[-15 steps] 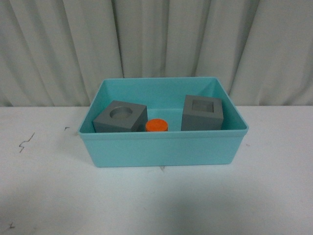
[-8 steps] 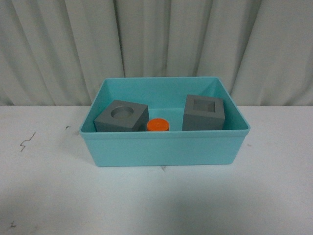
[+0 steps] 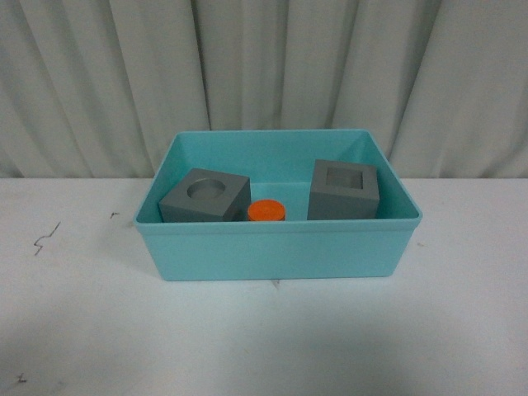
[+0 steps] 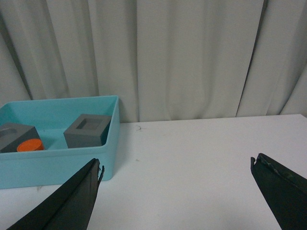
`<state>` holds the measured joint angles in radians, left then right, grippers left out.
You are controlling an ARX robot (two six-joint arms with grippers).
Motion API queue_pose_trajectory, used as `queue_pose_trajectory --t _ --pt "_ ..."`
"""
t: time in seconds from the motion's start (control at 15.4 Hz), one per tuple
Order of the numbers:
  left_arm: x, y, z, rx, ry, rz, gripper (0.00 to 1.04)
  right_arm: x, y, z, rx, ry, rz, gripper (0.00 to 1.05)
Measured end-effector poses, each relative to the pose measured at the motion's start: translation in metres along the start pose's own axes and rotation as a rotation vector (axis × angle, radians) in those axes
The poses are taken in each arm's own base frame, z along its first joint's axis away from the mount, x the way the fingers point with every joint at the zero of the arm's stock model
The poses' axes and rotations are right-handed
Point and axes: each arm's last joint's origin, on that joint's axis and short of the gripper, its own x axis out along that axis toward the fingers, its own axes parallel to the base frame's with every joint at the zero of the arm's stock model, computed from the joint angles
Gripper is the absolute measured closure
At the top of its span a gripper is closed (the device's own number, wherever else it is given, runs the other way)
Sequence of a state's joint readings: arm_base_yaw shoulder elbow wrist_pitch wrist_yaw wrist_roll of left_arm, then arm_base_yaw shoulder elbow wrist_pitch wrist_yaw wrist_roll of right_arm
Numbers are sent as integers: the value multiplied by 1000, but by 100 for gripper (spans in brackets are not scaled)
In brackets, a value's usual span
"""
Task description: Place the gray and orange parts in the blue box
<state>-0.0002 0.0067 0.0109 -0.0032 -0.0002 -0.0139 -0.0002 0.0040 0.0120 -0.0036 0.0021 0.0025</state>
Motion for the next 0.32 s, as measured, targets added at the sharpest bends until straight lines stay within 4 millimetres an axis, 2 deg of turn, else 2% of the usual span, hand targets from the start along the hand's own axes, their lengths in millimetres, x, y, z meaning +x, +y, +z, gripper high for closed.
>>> queue_pose_trajectory --t 0.32 --pt "0 0 0 0 0 0 7 0 0 0 0 0 0 6"
